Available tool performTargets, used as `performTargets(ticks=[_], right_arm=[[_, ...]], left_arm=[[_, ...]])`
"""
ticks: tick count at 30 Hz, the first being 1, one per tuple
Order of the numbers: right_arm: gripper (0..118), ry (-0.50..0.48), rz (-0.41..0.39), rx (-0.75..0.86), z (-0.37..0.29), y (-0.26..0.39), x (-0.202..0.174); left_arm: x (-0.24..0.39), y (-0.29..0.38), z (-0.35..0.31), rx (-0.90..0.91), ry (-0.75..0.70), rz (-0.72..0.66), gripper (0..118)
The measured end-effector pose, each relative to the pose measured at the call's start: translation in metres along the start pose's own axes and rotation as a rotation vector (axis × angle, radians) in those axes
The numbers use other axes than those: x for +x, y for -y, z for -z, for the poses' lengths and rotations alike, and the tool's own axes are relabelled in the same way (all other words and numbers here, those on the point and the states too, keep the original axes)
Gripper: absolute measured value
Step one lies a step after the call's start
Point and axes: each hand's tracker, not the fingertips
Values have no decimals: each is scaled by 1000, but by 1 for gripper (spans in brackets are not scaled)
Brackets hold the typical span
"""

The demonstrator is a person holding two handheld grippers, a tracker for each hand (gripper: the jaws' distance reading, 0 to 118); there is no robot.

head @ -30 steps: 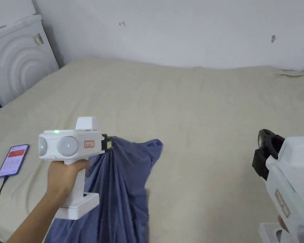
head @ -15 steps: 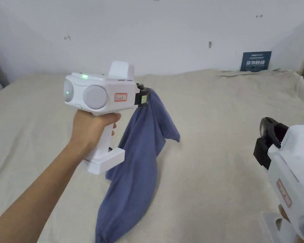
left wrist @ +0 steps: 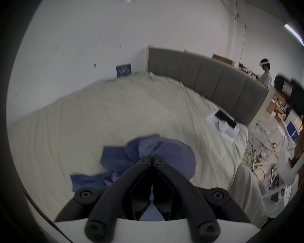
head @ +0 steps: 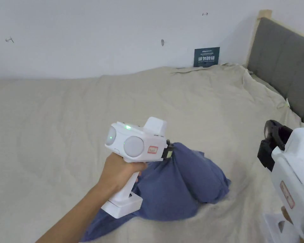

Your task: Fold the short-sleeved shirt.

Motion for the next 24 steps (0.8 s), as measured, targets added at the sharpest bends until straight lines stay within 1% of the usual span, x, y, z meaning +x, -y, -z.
performTargets(ticks=[3,11,14,18,20,21,22,23,24], right_arm=[[0,14,1,-14,0,7,7],[0,19,17,-47,2,21,11],[0,12,12,-55,2,23,10],[0,7,13,-62,3,25,9],[0,2,16,-61,2,25,8],[0,0,17,-59,2,25,7],[0,-2,15,-57,-1,22,4],[0,-4,13,-55,-1,21,3],[0,-7,13,-55,-1,20,2]], left_arm=[[0,20,26,-76,6,-33,0],[-4,80,101,-376,-86,-111,0],[-5,94,108,-386,-97,-143,0],[-5,85,100,-371,-102,-164,0],[-3,82,92,-343,-106,-162,16],[-3,79,88,-329,-119,-164,27],[-2,75,84,-313,-136,-172,54],[-2,72,78,-298,-151,-172,76],[-3,69,73,-286,-158,-170,94]])
